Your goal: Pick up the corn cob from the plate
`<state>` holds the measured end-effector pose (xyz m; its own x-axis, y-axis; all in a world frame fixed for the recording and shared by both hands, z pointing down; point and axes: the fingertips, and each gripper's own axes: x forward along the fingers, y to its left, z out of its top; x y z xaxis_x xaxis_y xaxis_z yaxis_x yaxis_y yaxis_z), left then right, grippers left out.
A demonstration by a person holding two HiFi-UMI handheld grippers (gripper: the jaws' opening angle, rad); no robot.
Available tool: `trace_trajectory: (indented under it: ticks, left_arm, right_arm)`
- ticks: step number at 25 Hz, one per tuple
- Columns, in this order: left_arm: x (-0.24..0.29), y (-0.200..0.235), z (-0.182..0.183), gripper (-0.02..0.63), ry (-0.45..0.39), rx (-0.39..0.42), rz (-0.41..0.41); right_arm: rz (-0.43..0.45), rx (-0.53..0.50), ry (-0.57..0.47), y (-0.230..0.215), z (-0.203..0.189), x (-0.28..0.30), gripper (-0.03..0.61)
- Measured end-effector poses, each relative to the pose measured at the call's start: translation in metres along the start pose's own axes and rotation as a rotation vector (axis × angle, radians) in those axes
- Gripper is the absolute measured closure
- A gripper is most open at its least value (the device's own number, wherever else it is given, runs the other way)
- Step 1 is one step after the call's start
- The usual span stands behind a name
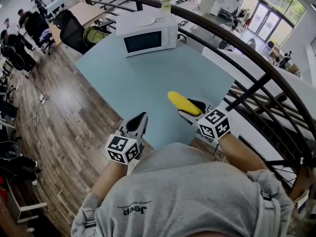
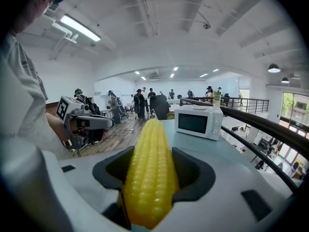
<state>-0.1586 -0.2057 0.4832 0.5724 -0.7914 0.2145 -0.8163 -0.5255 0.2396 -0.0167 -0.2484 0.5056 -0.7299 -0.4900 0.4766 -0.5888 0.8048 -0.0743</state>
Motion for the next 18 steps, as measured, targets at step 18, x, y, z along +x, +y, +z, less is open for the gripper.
trace_trajectory:
  ticks: [18]
  left_arm:
    - [-0.0034, -0.0003, 0.0077, 0.595, -0.008, 0.014, 0.025]
  right_arm:
    - [-0.008, -0.01, -0.021, -0.0095, 0.0083, -0.0073, 0.324]
